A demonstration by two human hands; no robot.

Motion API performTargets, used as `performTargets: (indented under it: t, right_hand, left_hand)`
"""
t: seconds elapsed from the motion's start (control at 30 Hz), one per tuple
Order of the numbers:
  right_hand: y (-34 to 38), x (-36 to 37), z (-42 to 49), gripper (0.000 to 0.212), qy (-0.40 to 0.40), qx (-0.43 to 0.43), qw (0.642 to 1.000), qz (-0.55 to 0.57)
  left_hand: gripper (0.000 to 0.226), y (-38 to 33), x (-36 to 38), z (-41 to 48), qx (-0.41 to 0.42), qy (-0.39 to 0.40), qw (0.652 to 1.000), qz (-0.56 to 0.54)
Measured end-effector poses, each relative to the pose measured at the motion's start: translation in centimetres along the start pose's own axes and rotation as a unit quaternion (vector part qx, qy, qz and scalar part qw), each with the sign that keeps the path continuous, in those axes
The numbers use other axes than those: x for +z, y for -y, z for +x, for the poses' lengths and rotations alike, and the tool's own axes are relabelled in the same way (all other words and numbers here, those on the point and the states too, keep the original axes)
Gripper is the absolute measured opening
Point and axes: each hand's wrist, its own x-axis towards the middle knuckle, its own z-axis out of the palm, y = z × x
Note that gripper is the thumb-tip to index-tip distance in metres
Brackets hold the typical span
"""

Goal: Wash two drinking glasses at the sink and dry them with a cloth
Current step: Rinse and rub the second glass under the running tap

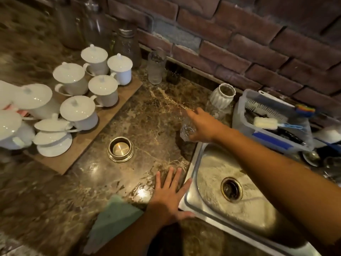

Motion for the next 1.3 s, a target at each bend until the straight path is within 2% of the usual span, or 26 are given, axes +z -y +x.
performTargets:
  t: [0.13,0.2,0.27,0.33,0.4,0.47,0.5,0.53,0.67,0.83,0.9,1.0,1.07,1.13,1.2,1.3]
  right_hand:
    - [-0.8,-2.3,-7.5,0.09,-0.012,0.016,0.999,0.029]
    - [-1.4,-3.2,-11.4,0.085,-0.016,0.027,0.998,0.062]
    - [-2.3,-3.7,-15.1,0.083,-0.027,0.04,0.995,0.09]
    - [-3.5,-3.9,-18.6,0.082,-0.041,0.05,0.993,0.1]
    - [-4.9,-3.7,-21.6,0.082,-0.051,0.058,0.99,0.118]
    - [-6.4,-3.6,-24.3,0.081,-0.055,0.065,0.986,0.142]
    - [-7.2,-3.5,-25.4,0.081,-0.059,0.065,0.985,0.15]
    - [-8.0,-3.4,-26.5,0.081,-0.064,0.062,0.983,0.159]
    - [-11.1,-2.3,-30.3,0.084,-0.075,0.056,0.979,0.179]
    - [-15.0,1.2,-33.9,0.096,-0.142,0.071,0.955,0.252]
    - [-16.0,3.1,-34.8,0.104,-0.183,0.1,0.92,0.332]
    - [-17.2,6.3,-35.5,0.106,-0.205,0.136,0.837,0.489]
    - [-18.1,8.5,-35.3,0.1,-0.216,0.147,0.787,0.56]
    - [-19.3,9.6,-35.0,0.091,-0.23,0.167,0.757,0.588]
    - [-20.8,10.4,-34.5,0.086,-0.224,0.181,0.736,0.613]
    - [-22.5,11.1,-33.9,0.086,-0.208,0.19,0.723,0.63]
  left_hand:
    - [0.103,-0.4,-1.8,0.5,-0.047,0.045,0.998,-0.028]
    - [0.103,-1.5,-3.3,1.7,-0.097,0.063,0.985,-0.131]
    - [0.09,-3.9,-5.7,3.4,-0.134,0.029,0.954,-0.269]
    - [0.06,-7.1,-8.2,5.3,-0.157,-0.022,0.883,-0.442]
    - [0.04,-10.5,-9.9,6.7,-0.188,-0.029,0.766,-0.615]
    - [0.052,-13.7,-10.5,7.6,-0.202,0.012,0.64,-0.741]
    - [0.059,-15.3,-10.4,7.9,-0.197,0.034,0.596,-0.777]
    - [0.064,-17.0,-10.1,8.1,-0.193,0.05,0.569,-0.798]
    - [0.071,-23.1,-9.3,8.9,-0.195,0.077,0.5,-0.84]
    - [0.065,-28.8,-8.0,10.9,-0.247,0.06,0.456,-0.853]
    - [0.062,-29.9,-6.9,11.5,-0.269,0.055,0.444,-0.853]
    - [0.062,-31.2,-5.8,12.5,-0.26,0.077,0.425,-0.864]
    - [0.065,-31.9,-5.3,13.4,-0.245,0.098,0.422,-0.868]
    - [0.066,-32.4,-4.9,14.3,-0.24,0.12,0.424,-0.865]
    - [0.062,-32.8,-4.5,15.4,-0.244,0.142,0.427,-0.859]
    - [0.055,-32.7,-3.9,16.4,-0.266,0.147,0.444,-0.843]
